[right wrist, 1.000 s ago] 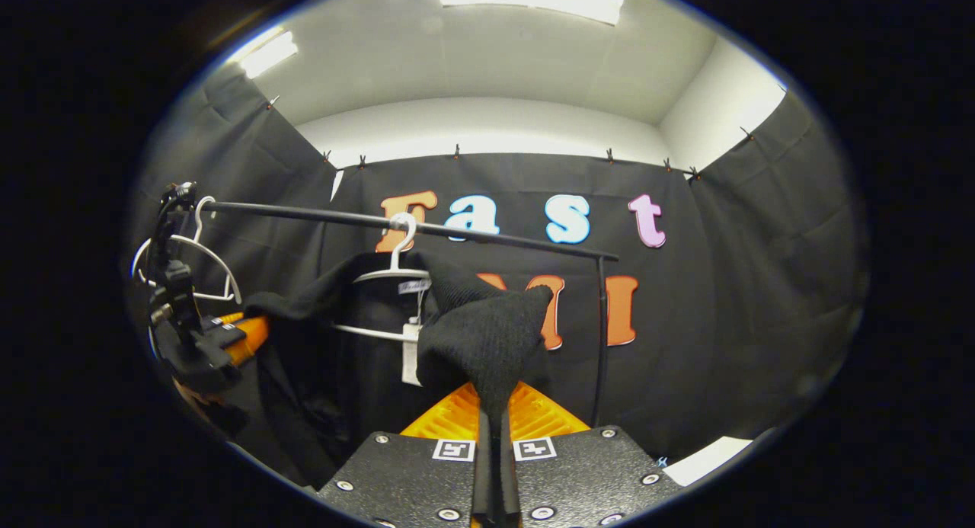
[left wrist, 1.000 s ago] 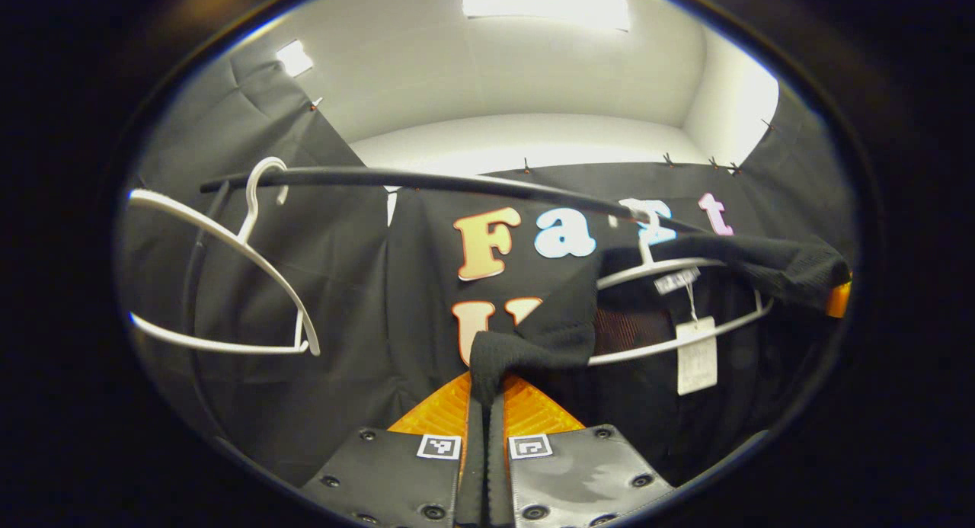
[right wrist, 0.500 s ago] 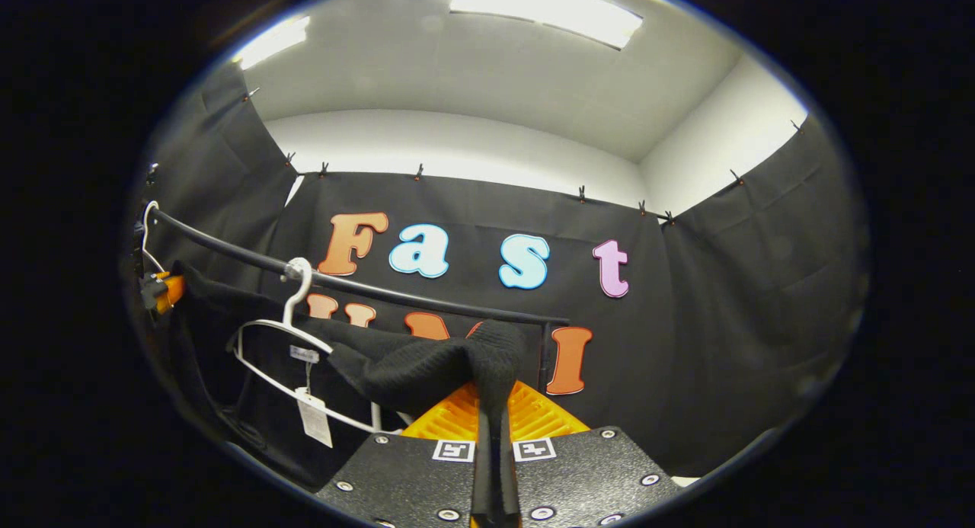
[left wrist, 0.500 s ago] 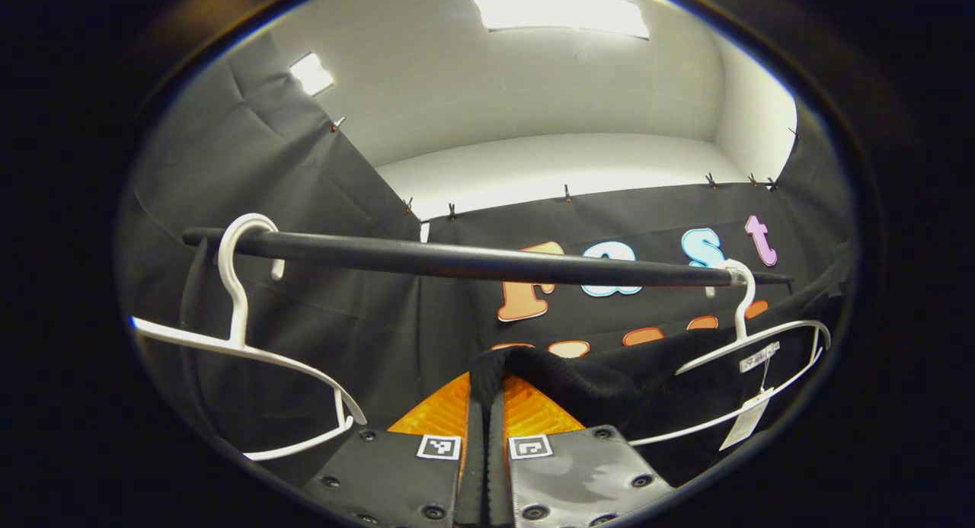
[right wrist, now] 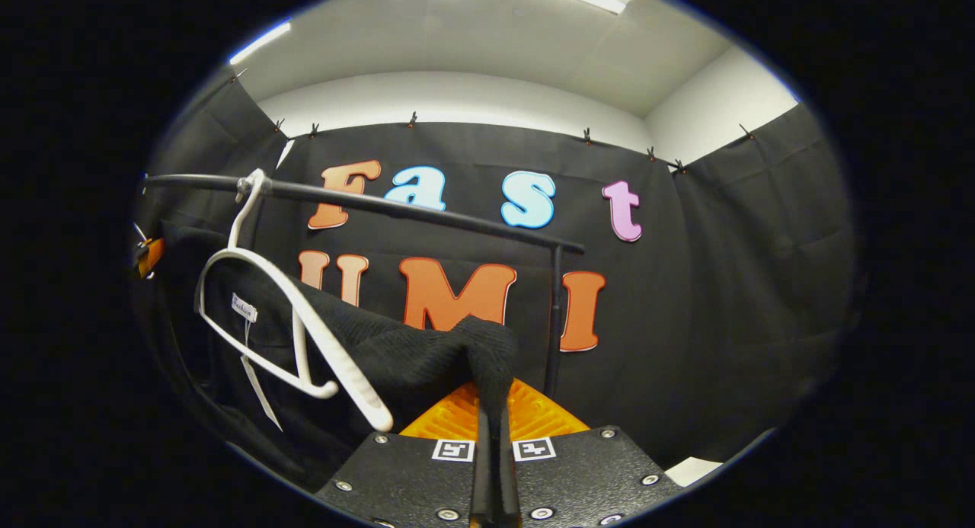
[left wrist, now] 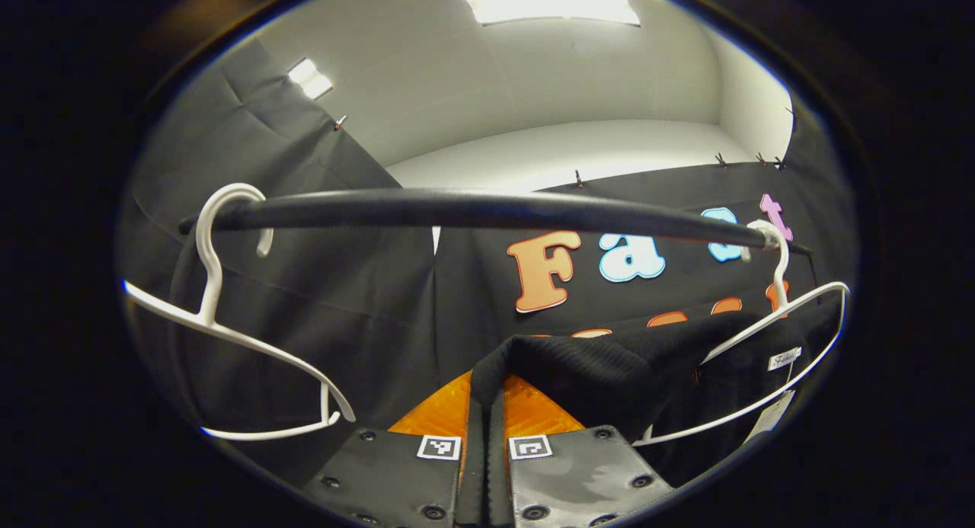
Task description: Grasp the clothes on the hanger with both hands and then place them into the laundry hamper below.
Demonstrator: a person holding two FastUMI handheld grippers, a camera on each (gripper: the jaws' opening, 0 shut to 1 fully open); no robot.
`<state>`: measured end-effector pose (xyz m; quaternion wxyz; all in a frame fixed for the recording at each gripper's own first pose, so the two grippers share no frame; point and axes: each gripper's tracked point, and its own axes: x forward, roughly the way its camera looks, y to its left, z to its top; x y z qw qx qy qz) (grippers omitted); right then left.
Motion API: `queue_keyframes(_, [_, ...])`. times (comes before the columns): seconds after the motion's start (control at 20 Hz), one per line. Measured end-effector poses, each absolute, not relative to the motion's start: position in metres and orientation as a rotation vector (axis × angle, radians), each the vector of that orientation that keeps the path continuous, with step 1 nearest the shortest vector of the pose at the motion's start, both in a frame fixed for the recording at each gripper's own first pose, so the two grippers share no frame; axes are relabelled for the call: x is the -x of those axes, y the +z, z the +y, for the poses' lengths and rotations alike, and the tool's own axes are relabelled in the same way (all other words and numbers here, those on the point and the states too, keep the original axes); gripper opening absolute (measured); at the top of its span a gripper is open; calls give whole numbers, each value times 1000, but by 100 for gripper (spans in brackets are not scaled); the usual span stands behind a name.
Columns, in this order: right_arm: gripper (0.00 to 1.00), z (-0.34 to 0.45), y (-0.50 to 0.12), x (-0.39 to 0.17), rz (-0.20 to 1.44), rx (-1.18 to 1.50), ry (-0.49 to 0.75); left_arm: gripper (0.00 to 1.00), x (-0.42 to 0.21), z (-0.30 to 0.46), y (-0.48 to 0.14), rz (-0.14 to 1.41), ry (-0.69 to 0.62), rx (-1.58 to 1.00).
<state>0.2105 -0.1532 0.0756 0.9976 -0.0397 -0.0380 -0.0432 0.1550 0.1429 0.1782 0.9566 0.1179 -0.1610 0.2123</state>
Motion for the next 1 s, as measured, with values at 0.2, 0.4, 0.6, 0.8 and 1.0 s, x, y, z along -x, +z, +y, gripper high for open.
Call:
queue_keyframes(0.2, [4, -136, 33, -201, -45, 35, -46, 9, -160, 152, 161, -313, 457, -272])
queue_keyframes(0.4, [4, -97, 5, -187, -25, 42, 21, 9, -173, 179, 144, -259, 522, -230])
queue_keyframes(0.6, [4, -64, -14, -171, 0, 23, 86, 9, -168, 201, 133, -246, 568, -208])
queue_keyframes(0.8, [4, -38, -18, -157, 6, 12, 131, 9, -154, 210, 120, -216, 582, -213])
queue_keyframes(1.0, [4, -17, -25, -143, 16, 9, 172, 9, -129, 196, 86, -166, 543, -212])
